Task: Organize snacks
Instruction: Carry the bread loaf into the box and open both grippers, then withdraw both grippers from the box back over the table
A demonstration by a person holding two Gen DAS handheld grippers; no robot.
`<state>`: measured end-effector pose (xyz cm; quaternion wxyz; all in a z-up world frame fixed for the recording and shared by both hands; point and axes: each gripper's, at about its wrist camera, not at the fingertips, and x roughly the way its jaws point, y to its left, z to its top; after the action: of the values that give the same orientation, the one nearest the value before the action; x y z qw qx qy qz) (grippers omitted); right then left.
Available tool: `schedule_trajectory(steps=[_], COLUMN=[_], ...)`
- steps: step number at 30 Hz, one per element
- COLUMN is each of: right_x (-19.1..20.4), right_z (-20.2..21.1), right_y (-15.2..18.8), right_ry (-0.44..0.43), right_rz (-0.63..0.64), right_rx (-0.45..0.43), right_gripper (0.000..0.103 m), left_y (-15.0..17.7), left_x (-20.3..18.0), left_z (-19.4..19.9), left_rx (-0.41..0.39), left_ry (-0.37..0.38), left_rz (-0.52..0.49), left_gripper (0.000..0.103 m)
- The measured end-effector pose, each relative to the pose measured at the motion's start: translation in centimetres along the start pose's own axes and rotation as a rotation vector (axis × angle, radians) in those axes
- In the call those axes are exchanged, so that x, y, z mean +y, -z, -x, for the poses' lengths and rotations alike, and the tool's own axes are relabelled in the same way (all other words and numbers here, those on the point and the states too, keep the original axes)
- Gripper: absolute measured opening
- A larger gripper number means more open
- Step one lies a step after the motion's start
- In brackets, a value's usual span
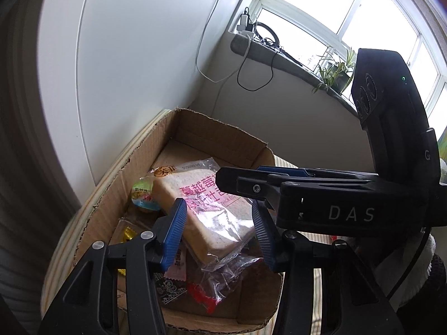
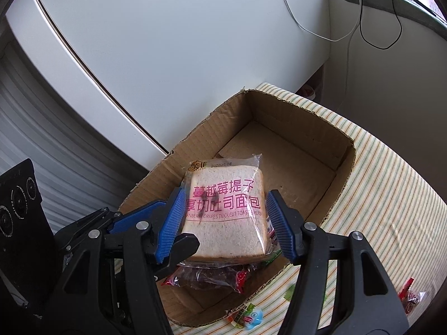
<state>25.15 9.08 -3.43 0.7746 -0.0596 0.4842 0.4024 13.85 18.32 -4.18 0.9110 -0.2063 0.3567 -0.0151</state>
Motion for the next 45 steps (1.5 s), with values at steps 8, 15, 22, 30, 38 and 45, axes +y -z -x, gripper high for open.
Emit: schedule_trajectory(steps=[8, 15, 22, 30, 38, 45], right_x=[0.3, 0.2, 0.2, -0.5, -2.0, -5.1], right_z=[1.6, 3.8, 6.8, 10.1, 12.9, 15.4], right_y=[0.3, 1.0, 2.3, 4.3, 6.8, 10.2], right_ry=[0.021, 0.034, 0.066, 0.132, 0.218, 0.265], right_rz=[0.015, 0.012, 0.034, 0.046, 0.048, 0.014], right_rx=[-0.019, -0.045, -0.085, -0.138, -0.170, -0.203], right_gripper=[0.063, 0.066, 0.070, 0.089, 0.090, 0.090], left_y=[0.2, 0.6, 1.4, 2.1, 3.3, 5.1], left_x=[-0.5, -1.4, -2.8, -4.6, -5.8, -6.8], left_z=[0.8, 2.4, 4.2, 5.6, 6.6, 6.8], left_rx=[0.001, -0.014, -0.033, -0.054, -0.057, -0.045], left_ry=[-0.001, -0.012, -0.015, -0.022, -0.013, 0.002], left_rz=[-0.005, -0.021, -0.043, -0.074, -0.085, -0.087], left_gripper=[0.046, 0.046, 0.049, 0.053, 0.053, 0.053])
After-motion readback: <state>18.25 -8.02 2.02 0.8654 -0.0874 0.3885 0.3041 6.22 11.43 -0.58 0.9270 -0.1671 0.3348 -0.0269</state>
